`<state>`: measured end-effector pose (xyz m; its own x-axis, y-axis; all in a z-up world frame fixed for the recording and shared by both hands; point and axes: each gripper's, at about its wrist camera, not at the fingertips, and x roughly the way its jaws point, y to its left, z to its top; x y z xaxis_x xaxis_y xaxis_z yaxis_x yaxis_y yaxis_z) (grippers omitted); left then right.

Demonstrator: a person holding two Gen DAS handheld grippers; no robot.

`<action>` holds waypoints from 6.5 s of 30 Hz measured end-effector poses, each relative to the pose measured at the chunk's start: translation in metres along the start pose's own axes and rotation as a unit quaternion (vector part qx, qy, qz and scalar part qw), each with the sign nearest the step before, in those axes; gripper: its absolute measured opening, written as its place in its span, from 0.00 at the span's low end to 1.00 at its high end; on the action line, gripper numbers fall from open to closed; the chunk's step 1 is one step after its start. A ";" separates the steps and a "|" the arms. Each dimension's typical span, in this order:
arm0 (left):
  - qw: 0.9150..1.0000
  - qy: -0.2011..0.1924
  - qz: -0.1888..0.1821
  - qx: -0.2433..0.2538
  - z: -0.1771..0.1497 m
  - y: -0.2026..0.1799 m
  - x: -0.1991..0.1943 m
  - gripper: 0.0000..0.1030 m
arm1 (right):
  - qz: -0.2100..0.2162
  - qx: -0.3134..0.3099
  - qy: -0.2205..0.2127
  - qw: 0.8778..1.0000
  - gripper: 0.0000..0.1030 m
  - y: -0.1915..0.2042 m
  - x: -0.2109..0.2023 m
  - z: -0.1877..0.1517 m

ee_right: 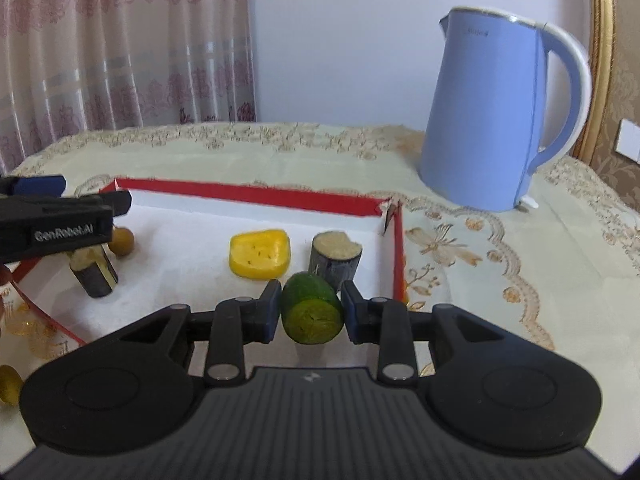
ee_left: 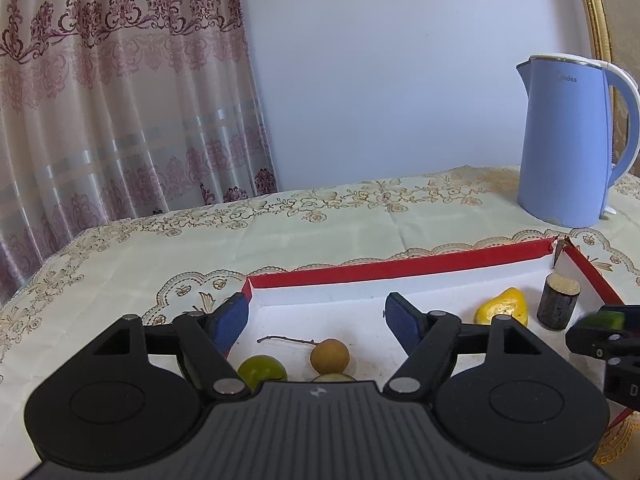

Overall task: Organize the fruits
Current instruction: 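Carry the cucumber chunk into the tray and open the right gripper, then move the left tool to the yellow round fruit beside the tray and grasp it, then grasp the green tomato with the right gripper while the left holds the yellow fruit, then carry the yellow round fruit into the tray and open the left gripper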

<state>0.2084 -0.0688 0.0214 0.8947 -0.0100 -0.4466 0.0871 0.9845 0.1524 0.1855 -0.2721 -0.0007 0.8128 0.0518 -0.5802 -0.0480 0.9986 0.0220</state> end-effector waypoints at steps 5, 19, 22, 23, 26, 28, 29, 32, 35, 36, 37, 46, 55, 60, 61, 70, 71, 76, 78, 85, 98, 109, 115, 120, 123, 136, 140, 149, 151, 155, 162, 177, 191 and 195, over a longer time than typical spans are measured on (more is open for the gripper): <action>1.000 0.000 0.001 0.001 0.000 0.000 0.000 0.73 | -0.003 -0.002 0.001 1.000 0.41 -0.001 0.002 -0.002; 1.000 0.002 0.005 0.000 -0.001 -0.001 0.001 0.73 | -0.002 0.005 -0.060 0.998 0.43 -0.009 -0.065 -0.009; 1.000 0.003 0.004 -0.001 -0.001 -0.001 0.001 0.78 | 0.003 0.012 -0.074 0.997 0.42 -0.012 -0.083 -0.015; 1.000 0.005 0.002 -0.002 -0.001 -0.001 0.001 0.78 | 0.006 0.016 -0.079 0.997 0.42 -0.012 -0.089 -0.019; 1.000 0.002 -0.008 -0.017 0.003 0.003 -0.005 0.78 | 0.017 0.030 -0.087 0.996 0.43 -0.011 -0.103 -0.030; 0.999 0.008 -0.008 -0.036 0.008 0.009 -0.011 0.78 | 0.031 0.041 -0.088 0.995 0.43 -0.009 -0.108 -0.037; 0.999 0.015 -0.013 -0.043 0.010 0.012 -0.014 0.78 | 0.038 0.045 -0.086 0.995 0.45 -0.008 -0.110 -0.041; 0.997 0.024 -0.036 -0.064 0.014 0.029 -0.035 0.78 | 0.046 0.046 -0.087 0.994 0.60 -0.001 -0.114 -0.052; 0.999 0.005 -0.010 -0.051 0.011 0.042 -0.065 0.78 | 0.048 0.042 -0.087 0.994 0.65 0.006 -0.112 -0.058; 0.999 -0.006 -0.004 -0.045 0.007 0.048 -0.078 0.82 | 0.051 0.043 -0.086 0.994 0.65 0.007 -0.112 -0.060; 0.999 -0.011 -0.003 -0.042 0.001 0.052 -0.090 0.84 | 0.055 0.046 -0.086 0.994 0.65 0.008 -0.112 -0.062; 0.998 -0.018 -0.064 0.005 -0.073 0.059 -0.141 0.85 | 0.066 -0.009 -0.082 0.994 0.65 0.039 -0.116 -0.077; 0.995 -0.011 -0.065 0.070 -0.102 0.042 -0.132 0.85 | 0.050 -0.013 -0.096 0.994 0.81 0.042 -0.127 -0.082; 0.995 0.021 -0.060 0.070 -0.104 0.036 -0.119 0.66 | 0.048 -0.010 -0.090 0.995 0.82 0.039 -0.125 -0.086; 0.995 0.035 -0.062 0.065 -0.104 0.035 -0.113 0.63 | 0.047 -0.010 -0.090 0.995 0.83 0.039 -0.125 -0.086; 0.990 0.094 -0.101 0.002 -0.106 0.042 -0.091 0.26 | 0.052 -0.010 -0.089 0.995 0.84 0.038 -0.126 -0.089; 0.990 0.095 -0.102 -0.002 -0.105 0.042 -0.091 0.26 | 0.054 -0.009 -0.088 0.995 0.84 0.038 -0.126 -0.089; 0.988 0.088 -0.118 -0.040 -0.107 0.055 -0.099 0.26 | 0.064 -0.016 -0.083 0.994 0.83 0.043 -0.127 -0.088; 0.990 0.077 -0.113 -0.047 -0.105 0.060 -0.105 0.26 | 0.068 -0.021 -0.080 0.994 0.82 0.047 -0.127 -0.089; 0.996 0.051 -0.059 -0.043 -0.101 0.074 -0.119 0.26 | 0.101 -0.048 -0.067 0.991 0.79 0.065 -0.124 -0.090; 0.997 0.045 -0.025 -0.059 -0.101 0.098 -0.126 0.26 | 0.167 -0.113 -0.047 0.978 0.66 0.111 -0.100 -0.074; 0.997 0.044 -0.021 -0.060 -0.104 0.105 -0.133 0.26 | 0.155 -0.141 -0.002 0.978 0.49 0.133 -0.063 -0.065; 0.997 0.049 -0.019 -0.062 -0.104 0.105 -0.132 0.26 | 0.143 -0.144 0.014 0.979 0.32 0.133 -0.055 -0.067; 0.997 0.050 -0.021 -0.059 -0.103 0.102 -0.132 0.26 | 0.136 -0.152 0.002 0.979 0.31 0.135 -0.066 -0.070; 0.997 0.051 -0.020 -0.054 -0.103 0.100 -0.132 0.26 | 0.139 -0.142 -0.014 0.980 0.31 0.130 -0.080 -0.071; 0.998 0.049 -0.001 -0.038 -0.100 0.089 -0.133 0.26 | 0.107 -0.105 -0.053 0.987 0.31 0.079 -0.130 -0.081; 0.998 0.048 -0.002 -0.030 -0.098 0.083 -0.135 0.26 | 0.085 -0.079 -0.066 0.991 0.31 0.058 -0.138 -0.081; 0.999 0.040 -0.011 -0.003 -0.082 0.061 -0.133 0.26 | 0.052 -0.024 -0.100 0.993 0.31 0.027 -0.149 -0.078; 0.999 0.033 -0.008 0.005 -0.074 0.054 -0.131 0.26 | 0.054 -0.018 -0.107 0.993 0.31 0.024 -0.152 -0.077; 1.000 0.023 -0.007 0.018 -0.057 0.044 -0.123 0.26 | 0.058 -0.013 -0.112 0.992 0.31 0.022 -0.154 -0.076; 0.999 0.016 -0.003 0.031 -0.032 0.029 -0.104 0.26 | 0.064 -0.008 -0.111 0.992 0.31 0.018 -0.152 -0.077; 0.998 0.021 0.006 0.064 0.002 -0.005 -0.055 0.26 | 0.059 0.003 -0.114 0.992 0.31 0.004 -0.149 -0.073; 0.997 0.039 0.011 0.065 0.015 -0.022 -0.014 0.26 | 0.055 0.003 -0.111 0.992 0.31 -0.002 -0.144 -0.066; 0.997 0.044 0.009 0.063 0.018 -0.026 -0.004 0.26 | 0.054 0.004 -0.109 0.993 0.31 -0.003 -0.142 -0.065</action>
<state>0.2106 -0.0977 0.0355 0.8555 0.0282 -0.5170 0.1309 0.9543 0.2688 0.0329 -0.2829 0.0285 0.9094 0.1582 -0.3848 -0.1372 0.9872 0.0817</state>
